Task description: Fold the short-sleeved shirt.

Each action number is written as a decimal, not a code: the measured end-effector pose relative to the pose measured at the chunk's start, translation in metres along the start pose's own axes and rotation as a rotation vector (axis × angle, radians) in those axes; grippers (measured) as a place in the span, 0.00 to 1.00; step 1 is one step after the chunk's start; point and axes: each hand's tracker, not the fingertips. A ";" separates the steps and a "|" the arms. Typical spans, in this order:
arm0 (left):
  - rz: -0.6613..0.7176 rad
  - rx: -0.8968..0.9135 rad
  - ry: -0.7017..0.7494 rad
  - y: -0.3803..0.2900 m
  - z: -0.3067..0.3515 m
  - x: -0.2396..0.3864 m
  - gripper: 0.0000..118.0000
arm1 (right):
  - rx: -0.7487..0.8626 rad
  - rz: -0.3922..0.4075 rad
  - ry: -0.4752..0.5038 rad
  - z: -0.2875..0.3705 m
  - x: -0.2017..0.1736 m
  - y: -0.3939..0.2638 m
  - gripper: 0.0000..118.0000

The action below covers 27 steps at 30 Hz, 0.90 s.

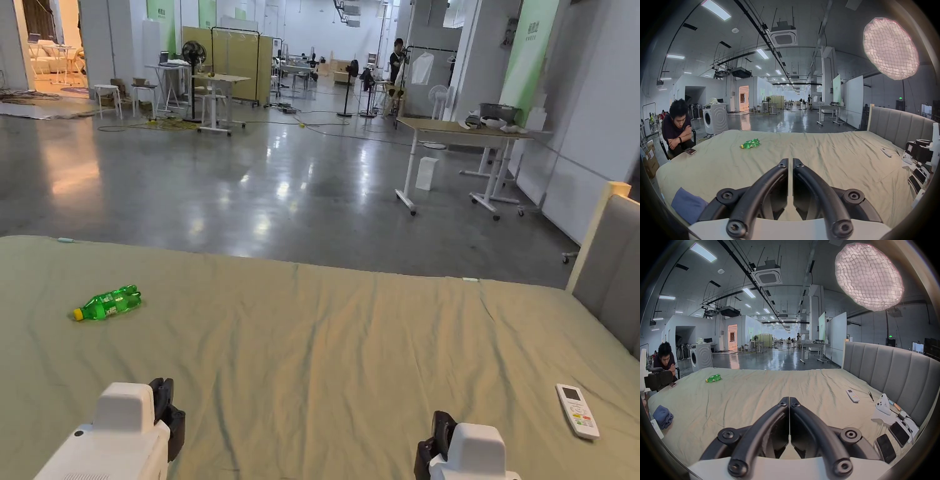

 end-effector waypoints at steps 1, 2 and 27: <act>-0.001 -0.003 0.006 -0.002 -0.001 -0.002 0.09 | 0.001 -0.002 0.003 0.000 0.000 0.000 0.06; -0.001 -0.006 0.008 -0.002 -0.002 -0.002 0.22 | 0.001 0.002 0.003 0.000 -0.001 0.000 0.23; 0.013 0.026 0.025 0.006 0.008 -0.006 0.79 | 0.048 0.009 0.041 0.001 -0.002 0.010 1.00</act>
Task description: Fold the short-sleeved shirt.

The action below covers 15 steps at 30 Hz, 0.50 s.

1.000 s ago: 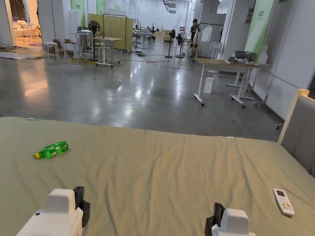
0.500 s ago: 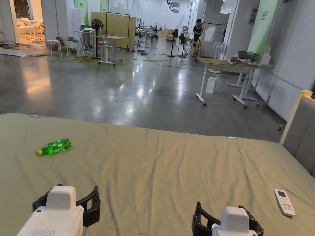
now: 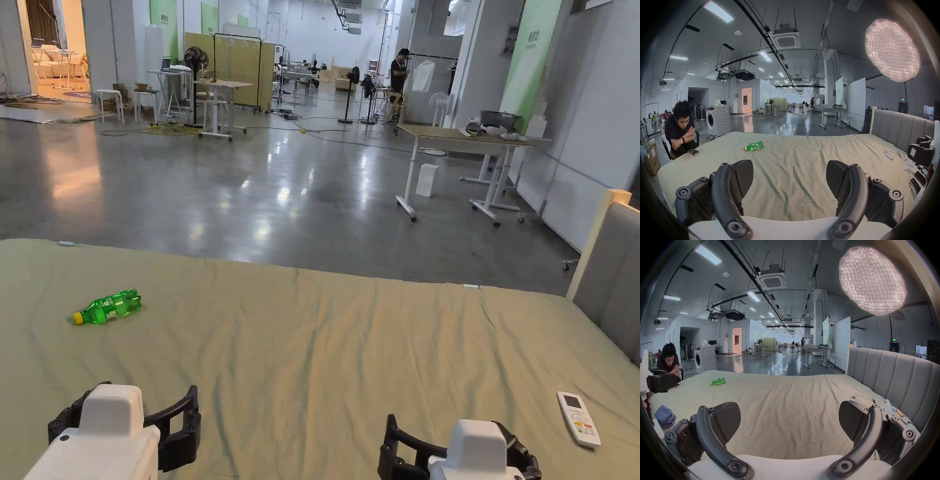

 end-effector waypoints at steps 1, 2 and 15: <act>0.005 -0.001 0.001 0.001 0.000 0.000 0.79 | 0.002 0.000 -0.003 0.000 -0.001 0.000 1.00; 0.007 -0.002 0.006 0.002 0.000 -0.001 0.79 | 0.007 0.007 -0.008 -0.001 -0.002 0.002 1.00; -0.004 0.003 0.014 0.001 -0.002 -0.001 0.81 | -0.047 -0.007 -0.099 -0.007 -0.009 0.014 1.00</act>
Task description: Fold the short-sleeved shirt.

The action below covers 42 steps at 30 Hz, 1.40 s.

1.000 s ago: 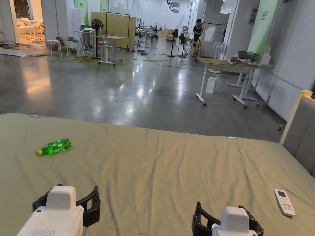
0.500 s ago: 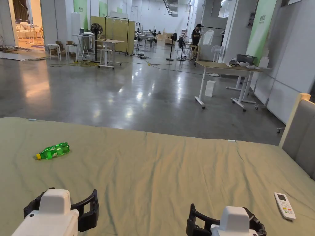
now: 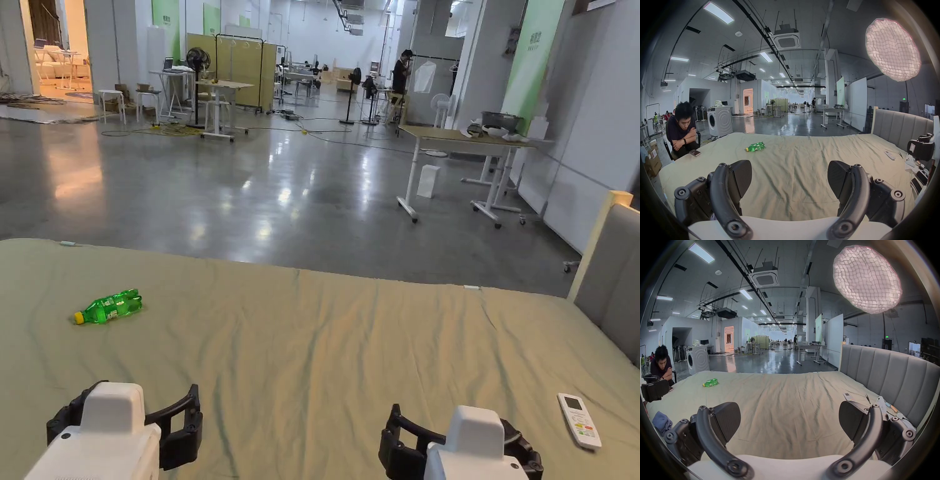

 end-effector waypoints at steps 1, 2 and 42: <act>0.006 0.001 -0.001 0.001 0.000 0.000 0.81 | -0.001 0.003 -0.005 0.000 -0.001 0.001 1.00; 0.013 0.002 -0.004 0.002 -0.001 -0.001 0.81 | -0.003 0.004 -0.008 0.000 -0.001 0.001 1.00; 0.044 -0.040 -0.011 0.002 -0.003 -0.012 0.85 | -0.250 -0.079 0.062 -0.014 -0.004 0.013 1.00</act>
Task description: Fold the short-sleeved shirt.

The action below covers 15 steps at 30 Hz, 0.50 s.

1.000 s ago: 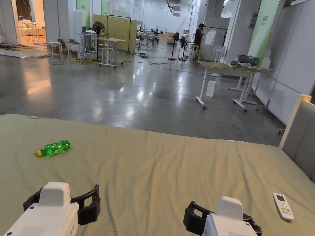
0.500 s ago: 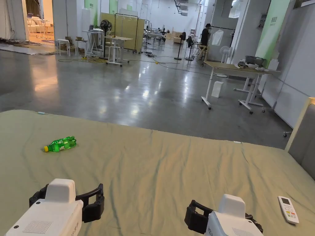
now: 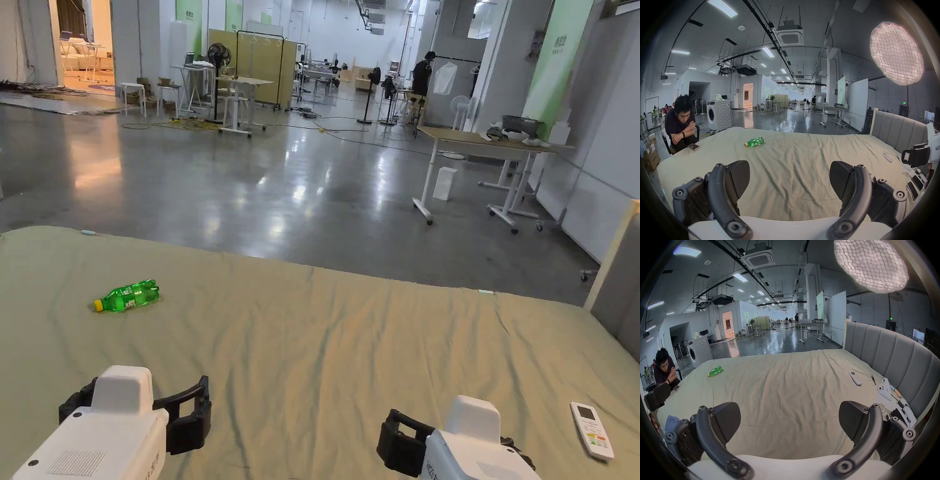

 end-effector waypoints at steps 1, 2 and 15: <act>0.003 -0.002 0.001 -0.001 -0.001 -0.001 0.85 | 0.008 -0.006 -0.007 0.000 0.000 -0.001 1.00; 0.010 -0.004 0.000 -0.001 -0.002 -0.001 0.85 | 0.013 -0.007 -0.015 0.001 -0.001 -0.002 1.00; 0.031 0.017 0.005 -0.008 -0.009 -0.004 0.85 | 0.169 0.087 0.007 -0.017 0.004 -0.027 1.00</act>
